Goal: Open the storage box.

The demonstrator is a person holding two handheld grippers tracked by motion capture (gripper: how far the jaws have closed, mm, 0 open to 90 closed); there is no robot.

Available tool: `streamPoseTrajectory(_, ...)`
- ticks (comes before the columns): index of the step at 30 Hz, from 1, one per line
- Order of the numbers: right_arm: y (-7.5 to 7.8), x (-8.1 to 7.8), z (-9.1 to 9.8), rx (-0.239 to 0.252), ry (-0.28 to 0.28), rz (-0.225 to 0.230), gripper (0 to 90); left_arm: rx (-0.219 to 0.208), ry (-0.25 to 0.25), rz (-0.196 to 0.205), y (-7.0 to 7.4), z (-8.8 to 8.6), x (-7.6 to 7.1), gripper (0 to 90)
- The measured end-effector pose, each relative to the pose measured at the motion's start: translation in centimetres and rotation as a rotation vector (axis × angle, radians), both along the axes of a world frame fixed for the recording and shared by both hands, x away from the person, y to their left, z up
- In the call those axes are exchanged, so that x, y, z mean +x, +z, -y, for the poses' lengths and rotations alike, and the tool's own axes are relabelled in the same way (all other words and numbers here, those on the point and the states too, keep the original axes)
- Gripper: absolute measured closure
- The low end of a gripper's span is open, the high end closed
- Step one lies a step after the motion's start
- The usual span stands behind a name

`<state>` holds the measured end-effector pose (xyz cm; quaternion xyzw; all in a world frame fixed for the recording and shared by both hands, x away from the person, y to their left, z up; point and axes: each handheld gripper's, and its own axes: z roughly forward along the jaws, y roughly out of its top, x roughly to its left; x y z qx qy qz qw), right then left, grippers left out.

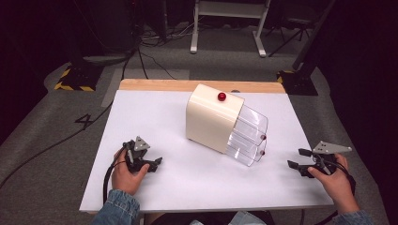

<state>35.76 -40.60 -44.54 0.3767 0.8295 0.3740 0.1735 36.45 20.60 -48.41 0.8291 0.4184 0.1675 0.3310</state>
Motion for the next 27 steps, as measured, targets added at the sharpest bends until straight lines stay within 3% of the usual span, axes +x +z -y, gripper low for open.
streamPoseTrajectory(5, -1.2, 0.0, 0.2, -0.023, -0.027, -0.050, 24.5, 0.000, -0.001, 0.000, 0.0, 0.0, 0.0, 15.4)
streamPoseTrajectory(11, -2.8, 0.2, 0.2, -0.059, -0.023, -0.066, 21.1, -0.003, 0.001, -0.002, 0.0, 0.0, 0.0, 15.4)
streamPoseTrajectory(15, -3.4, 0.0, 0.3, -0.035, -0.027, -0.018, 17.2, -0.004, 0.001, -0.002, 0.0, 0.0, 0.0, 15.4)
streamPoseTrajectory(21, -3.6, -0.3, 0.0, -0.064, -0.058, 0.021, 10.1, -0.001, 0.001, -0.001, 0.0, 0.0, 0.0, 15.4)
streamPoseTrajectory(27, -3.5, -0.7, -0.4, -0.108, -0.068, 0.072, 8.6, -0.002, -0.001, -0.003, 0.0, 0.0, 0.0, 15.4)
